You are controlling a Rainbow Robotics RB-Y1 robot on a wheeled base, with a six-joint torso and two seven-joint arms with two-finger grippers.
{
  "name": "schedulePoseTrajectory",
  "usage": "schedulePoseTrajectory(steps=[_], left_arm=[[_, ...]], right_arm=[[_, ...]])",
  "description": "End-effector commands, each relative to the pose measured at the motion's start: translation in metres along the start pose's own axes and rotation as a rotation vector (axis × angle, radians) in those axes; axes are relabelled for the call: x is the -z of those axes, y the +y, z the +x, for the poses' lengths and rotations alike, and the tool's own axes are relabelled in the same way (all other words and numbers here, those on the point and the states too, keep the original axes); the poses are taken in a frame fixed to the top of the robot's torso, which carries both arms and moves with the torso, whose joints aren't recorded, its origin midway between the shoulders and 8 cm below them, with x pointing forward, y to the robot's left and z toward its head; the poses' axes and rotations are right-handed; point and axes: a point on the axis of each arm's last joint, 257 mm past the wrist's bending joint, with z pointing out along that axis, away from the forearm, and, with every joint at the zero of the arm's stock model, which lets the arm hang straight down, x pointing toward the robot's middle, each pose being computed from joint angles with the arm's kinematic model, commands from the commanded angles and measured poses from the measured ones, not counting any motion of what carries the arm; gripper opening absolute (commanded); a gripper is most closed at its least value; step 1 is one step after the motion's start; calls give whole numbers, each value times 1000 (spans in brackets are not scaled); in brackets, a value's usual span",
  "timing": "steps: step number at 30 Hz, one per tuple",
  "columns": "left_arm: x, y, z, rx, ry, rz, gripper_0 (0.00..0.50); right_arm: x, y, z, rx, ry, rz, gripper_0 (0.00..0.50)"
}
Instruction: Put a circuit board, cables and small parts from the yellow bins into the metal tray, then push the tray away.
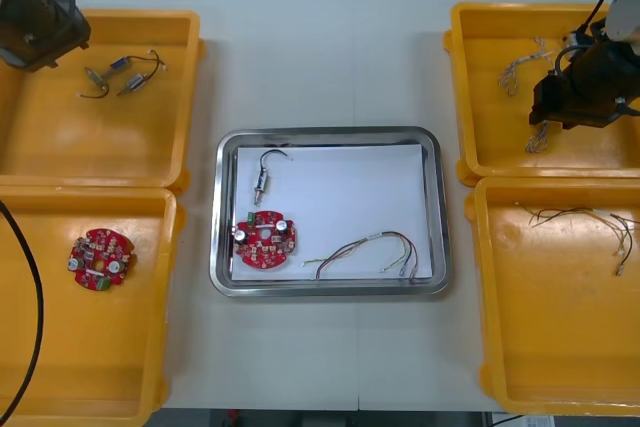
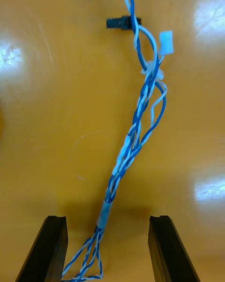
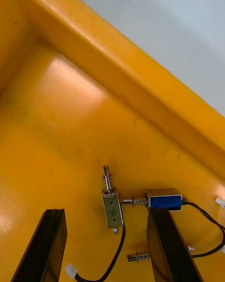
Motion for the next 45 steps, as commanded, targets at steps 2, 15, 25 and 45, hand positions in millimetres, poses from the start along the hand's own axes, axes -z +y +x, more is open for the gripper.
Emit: schedulePoseTrajectory(steps=[2, 15, 25, 45], left_arm=[[5, -34, -8, 139, -21, 73, 500], [-8, -53, 23, 129, 19, 73, 500], [-19, -31, 28, 102, 13, 5, 500], [-38, -9, 30, 75, -31, -15, 415]], right_arm=[[18, 22, -30, -5, -69, -25, 500], [13, 24, -28, -7, -72, -19, 500], [13, 24, -28, -2, -72, -18, 15], [25, 18, -36, 0, -83, -27, 0]])
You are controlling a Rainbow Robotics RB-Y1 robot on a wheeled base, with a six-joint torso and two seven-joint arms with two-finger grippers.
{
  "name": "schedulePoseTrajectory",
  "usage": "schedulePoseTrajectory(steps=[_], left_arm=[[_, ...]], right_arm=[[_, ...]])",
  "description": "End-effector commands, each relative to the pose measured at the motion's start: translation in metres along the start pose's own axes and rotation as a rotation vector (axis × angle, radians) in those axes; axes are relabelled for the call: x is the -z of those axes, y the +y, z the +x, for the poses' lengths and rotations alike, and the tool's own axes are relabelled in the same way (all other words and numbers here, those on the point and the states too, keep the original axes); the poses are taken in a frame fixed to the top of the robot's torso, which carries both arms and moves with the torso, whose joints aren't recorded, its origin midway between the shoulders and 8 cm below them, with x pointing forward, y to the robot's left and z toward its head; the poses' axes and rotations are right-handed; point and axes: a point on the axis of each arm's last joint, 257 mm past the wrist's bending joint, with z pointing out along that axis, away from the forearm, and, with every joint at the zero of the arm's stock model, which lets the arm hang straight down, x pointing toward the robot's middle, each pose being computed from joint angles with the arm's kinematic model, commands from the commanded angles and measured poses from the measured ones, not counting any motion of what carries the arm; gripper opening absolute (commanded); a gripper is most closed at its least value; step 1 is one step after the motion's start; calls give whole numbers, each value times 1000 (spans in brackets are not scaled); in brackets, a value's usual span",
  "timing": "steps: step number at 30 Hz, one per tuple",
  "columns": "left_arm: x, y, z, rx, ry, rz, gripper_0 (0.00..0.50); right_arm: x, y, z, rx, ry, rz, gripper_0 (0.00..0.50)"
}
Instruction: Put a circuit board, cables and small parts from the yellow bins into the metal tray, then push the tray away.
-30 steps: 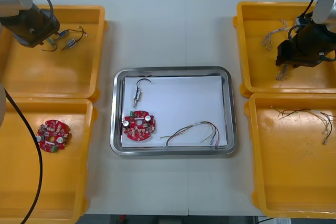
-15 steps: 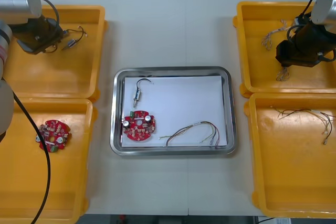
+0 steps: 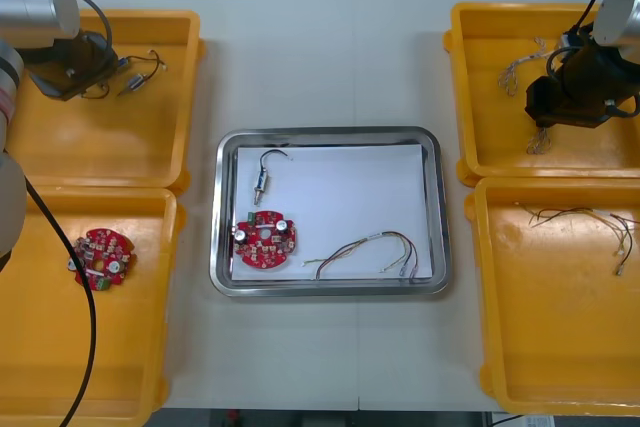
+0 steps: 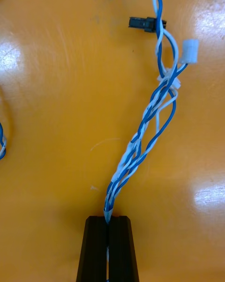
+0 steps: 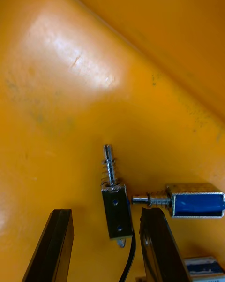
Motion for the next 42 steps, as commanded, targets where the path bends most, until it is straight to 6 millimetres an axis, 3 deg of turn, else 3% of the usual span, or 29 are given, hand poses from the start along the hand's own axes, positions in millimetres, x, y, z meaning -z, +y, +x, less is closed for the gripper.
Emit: schedulePoseTrajectory(steps=[1, 8, 11, 17, 18, 22, 25, 29, 38, 42], left_arm=[[3, -9, -9, 73, -34, 26, 417], [0, -5, -7, 66, -33, 16, 388], [0, -4, -7, 66, -34, 13, 322], [-3, 2, -4, 63, -30, 4, 316], [-3, 2, -4, 58, -32, 3, 282], [-5, 4, -3, 52, -31, 0, 251], [-7, 6, -2, 48, -33, 0, 177], [-10, 10, 1, 41, -33, -6, 0], [-8, 14, -3, 31, -32, -12, 0], [5, 17, -6, 16, -10, -31, 0]], right_arm=[[33, 8, -35, -13, -66, -33, 0], [61, 10, -46, 8, -68, -44, 0], [75, 9, -49, 24, -68, -38, 0], [104, 6, -50, 27, -61, -59, 0], [110, 4, -49, 30, -58, -59, 0], [125, 2, -47, 50, -46, -52, 0], [137, 0, -45, 61, -38, -44, 0], [154, -5, -40, 77, -25, -36, 0], [186, -15, -29, 130, -6, -26, 0], [198, -22, -28, 160, -47, -15, 0]])
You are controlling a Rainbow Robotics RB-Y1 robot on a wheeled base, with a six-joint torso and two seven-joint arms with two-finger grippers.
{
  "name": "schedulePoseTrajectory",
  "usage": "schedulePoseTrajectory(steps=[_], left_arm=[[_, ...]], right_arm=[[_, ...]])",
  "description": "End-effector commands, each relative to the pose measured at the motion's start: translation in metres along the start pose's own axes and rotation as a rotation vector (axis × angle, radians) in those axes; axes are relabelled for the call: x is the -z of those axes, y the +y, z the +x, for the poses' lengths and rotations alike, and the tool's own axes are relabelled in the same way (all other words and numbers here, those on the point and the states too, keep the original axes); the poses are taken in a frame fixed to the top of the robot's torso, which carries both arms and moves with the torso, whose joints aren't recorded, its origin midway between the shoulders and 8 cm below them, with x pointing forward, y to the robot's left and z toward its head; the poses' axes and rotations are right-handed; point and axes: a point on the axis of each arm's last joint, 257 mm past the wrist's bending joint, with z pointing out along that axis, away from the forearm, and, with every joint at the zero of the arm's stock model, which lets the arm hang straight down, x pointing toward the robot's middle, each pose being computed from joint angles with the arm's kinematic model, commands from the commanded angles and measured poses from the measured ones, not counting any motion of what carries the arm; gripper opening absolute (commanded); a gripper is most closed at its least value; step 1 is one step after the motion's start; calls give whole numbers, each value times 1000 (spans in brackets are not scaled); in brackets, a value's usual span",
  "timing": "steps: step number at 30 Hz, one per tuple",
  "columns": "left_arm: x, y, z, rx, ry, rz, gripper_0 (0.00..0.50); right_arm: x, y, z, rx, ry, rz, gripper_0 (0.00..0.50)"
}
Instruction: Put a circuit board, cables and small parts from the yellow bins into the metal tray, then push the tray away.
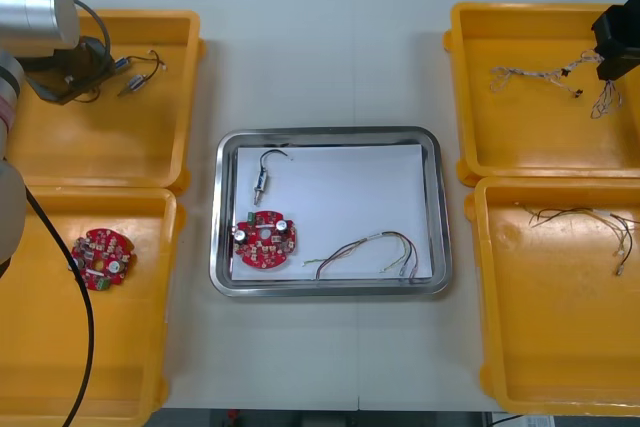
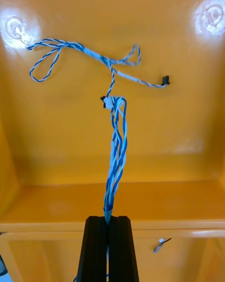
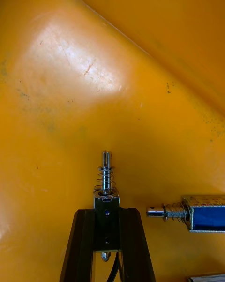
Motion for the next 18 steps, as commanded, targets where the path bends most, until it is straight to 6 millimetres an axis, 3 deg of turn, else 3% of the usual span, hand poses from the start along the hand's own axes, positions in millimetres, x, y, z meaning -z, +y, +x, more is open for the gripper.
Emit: schedulePoseTrajectory(steps=[1, 10, 18], left_arm=[[18, 9, -8, 23, 20, -26, 0], [65, 13, -12, -5, 79, -31, 0], [101, 33, 1, -82, 106, 5, 0]], right_arm=[[51, -21, -19, 61, -147, 22, 0], [75, -38, -20, 79, -228, 34, 0], [95, -52, -23, 64, -269, 55, 0]])
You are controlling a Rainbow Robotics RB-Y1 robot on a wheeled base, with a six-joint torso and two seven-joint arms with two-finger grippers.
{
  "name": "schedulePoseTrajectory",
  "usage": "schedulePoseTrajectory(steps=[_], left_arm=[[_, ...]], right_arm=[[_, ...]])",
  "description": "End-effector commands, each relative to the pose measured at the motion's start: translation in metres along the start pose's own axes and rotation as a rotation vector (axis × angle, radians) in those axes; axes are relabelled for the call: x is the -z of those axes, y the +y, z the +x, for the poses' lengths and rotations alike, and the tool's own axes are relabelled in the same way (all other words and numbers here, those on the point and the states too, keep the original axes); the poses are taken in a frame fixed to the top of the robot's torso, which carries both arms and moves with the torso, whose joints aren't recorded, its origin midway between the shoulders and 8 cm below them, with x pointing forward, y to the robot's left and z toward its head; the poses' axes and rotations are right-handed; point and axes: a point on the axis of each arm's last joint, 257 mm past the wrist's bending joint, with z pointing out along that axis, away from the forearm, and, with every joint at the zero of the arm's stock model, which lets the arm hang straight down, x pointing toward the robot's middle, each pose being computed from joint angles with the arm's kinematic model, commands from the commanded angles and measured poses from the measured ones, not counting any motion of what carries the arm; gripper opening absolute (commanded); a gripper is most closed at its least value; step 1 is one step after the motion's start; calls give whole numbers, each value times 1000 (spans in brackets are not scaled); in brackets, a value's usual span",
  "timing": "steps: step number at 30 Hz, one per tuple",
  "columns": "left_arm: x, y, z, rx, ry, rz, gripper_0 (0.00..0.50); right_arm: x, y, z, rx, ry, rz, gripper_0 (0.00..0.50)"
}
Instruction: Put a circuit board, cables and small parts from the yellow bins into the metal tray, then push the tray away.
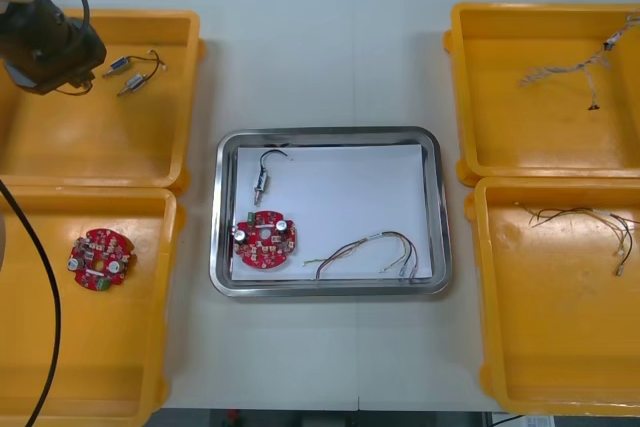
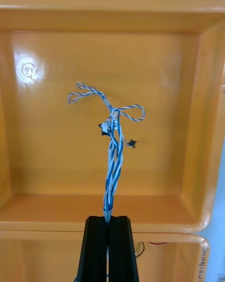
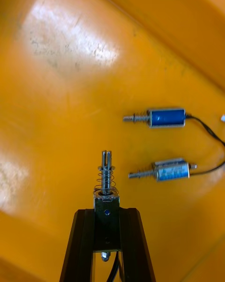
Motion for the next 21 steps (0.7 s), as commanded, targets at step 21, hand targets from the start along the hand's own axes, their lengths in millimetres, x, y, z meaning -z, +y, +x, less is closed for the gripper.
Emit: schedulePoseTrajectory(steps=[21], left_arm=[[95, 68, 23, -322, -21, 53, 0]], right_arm=[[68, -17, -31, 23, -201, 34, 0]])
